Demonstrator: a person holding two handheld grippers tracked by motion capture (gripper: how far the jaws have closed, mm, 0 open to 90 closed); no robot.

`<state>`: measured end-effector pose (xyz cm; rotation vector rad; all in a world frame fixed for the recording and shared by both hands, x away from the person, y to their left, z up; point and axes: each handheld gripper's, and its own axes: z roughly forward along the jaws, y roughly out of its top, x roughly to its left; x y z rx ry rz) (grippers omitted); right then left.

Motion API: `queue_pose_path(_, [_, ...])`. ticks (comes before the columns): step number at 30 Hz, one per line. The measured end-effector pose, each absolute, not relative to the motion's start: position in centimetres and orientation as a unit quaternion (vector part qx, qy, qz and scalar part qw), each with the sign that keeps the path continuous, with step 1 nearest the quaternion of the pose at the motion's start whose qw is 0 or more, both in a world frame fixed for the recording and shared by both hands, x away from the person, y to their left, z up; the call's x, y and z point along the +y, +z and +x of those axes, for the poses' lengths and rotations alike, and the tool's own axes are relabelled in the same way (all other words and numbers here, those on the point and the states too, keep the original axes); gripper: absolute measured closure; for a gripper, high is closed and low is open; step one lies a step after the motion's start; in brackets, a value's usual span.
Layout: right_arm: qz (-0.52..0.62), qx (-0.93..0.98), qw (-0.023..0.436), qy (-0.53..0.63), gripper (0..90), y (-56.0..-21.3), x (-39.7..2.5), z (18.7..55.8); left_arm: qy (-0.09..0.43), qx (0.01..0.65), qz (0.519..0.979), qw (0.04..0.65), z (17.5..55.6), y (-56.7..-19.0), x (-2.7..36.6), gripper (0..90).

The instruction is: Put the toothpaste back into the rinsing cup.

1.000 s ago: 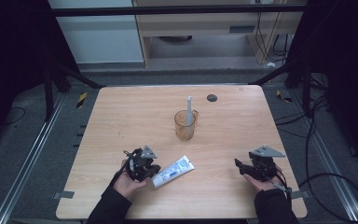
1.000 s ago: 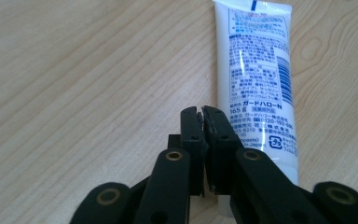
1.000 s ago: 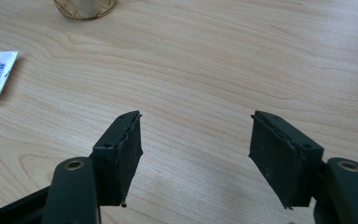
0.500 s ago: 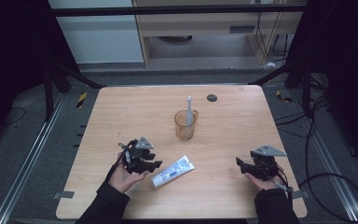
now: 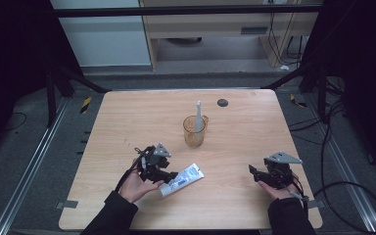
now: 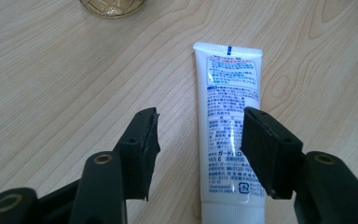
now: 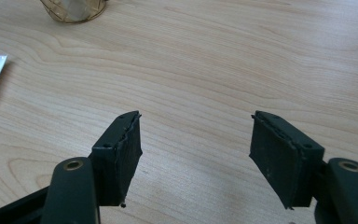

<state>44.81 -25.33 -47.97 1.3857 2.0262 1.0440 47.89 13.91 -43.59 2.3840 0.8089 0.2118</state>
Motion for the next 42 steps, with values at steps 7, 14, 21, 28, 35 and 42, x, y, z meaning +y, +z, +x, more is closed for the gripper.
queue_pose_path(7, [0.505, 0.739, 0.235, 0.378, 33.4, -48.0, -25.2, 45.0, 0.08, 0.286, 0.91, 0.29, 47.9, -43.9, 12.3, 42.8])
queue_pose_path(14, [0.502, 0.741, 0.235, 0.378, 33.5, -48.0, -25.2, 45.0, 0.077, 0.275, 0.921, 0.265, 48.0, -44.7, 11.3, 41.6])
queue_pose_path(21, [0.5, 0.743, 0.234, 0.378, 33.5, -48.1, -25.3, 45.0, 0.074, 0.264, 0.928, 0.252, 48.0, -44.9, 10.8, 42.3])
queue_pose_path(28, [0.502, 0.744, 0.23, 0.378, 33.5, -48.1, -25.4, 45.0, 0.069, 0.257, 0.935, 0.233, 48.3, -45.4, 10.0, 42.1])
queue_pose_path(35, [0.5, 0.745, 0.228, 0.377, 33.5, -48.1, -25.4, 45.1, 0.061, 0.255, 0.939, 0.223, 48.5, -45.7, 9.7, 41.9])
queue_pose_path(42, [0.5, 0.746, 0.229, 0.375, 33.5, -48.1, -25.2, 45.1, 0.053, 0.255, 0.944, 0.203, 48.5, -46.5, 9.2, 42.6])
